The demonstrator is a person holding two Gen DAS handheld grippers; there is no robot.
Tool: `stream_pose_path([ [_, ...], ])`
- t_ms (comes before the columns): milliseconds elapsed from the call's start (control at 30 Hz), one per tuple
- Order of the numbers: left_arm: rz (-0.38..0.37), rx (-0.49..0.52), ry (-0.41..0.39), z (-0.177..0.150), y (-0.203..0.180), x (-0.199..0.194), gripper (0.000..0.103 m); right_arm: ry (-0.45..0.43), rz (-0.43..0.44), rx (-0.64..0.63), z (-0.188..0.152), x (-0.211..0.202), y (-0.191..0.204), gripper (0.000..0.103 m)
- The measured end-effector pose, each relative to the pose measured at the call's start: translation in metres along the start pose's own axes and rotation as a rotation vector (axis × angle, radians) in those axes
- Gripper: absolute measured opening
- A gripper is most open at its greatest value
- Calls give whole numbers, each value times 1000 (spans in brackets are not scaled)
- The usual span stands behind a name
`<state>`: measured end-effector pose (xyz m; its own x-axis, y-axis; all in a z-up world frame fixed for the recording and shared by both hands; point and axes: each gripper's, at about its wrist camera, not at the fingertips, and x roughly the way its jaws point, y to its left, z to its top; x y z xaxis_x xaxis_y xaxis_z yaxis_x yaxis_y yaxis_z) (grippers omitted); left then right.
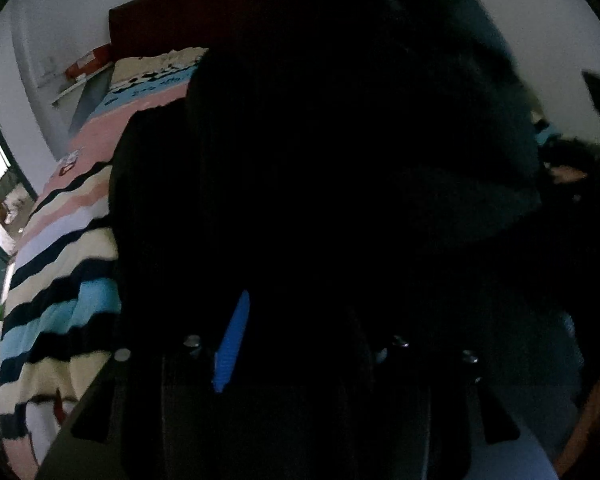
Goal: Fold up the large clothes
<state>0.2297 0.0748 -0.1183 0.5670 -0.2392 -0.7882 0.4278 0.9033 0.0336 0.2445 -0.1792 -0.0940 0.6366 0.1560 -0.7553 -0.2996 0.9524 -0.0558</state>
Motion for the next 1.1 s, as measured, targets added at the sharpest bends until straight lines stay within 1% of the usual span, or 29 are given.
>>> stream_pose_path([
  [100,4,-39,-12,-9,0,-10,47,12,-5,40,-12,-9,-7,68],
  [233,17,-83,-9,-12,4,-24,47,12,2,96,-25,-28,-16,68],
  [300,25,-94,-17,-9,7,-32,47,0,10,124,-26,-40,-21,68],
  [400,43,-119,-25,2,13,-42,47,-22,6,137,-17,-52,-28,68],
  [500,52,-147,-45,20,22,-49,47,-59,10,151,2,-62,-32,68],
  [600,67,-152,-74,46,30,-53,47,-81,-1,147,28,-61,-36,68],
  [733,38,-185,-127,95,44,-56,47,-118,-2,149,72,-56,-43,68],
  [833,13,-209,-168,131,52,-56,47,-155,14,138,109,-50,-40,68],
  [933,3,-221,-190,163,58,-49,47,-172,29,126,141,-41,-35,68],
  [1033,4,-226,-183,186,62,-34,47,-177,28,113,167,-28,-29,68],
  [1100,-4,-242,-175,198,69,-21,47,-172,27,114,177,-16,-27,68],
])
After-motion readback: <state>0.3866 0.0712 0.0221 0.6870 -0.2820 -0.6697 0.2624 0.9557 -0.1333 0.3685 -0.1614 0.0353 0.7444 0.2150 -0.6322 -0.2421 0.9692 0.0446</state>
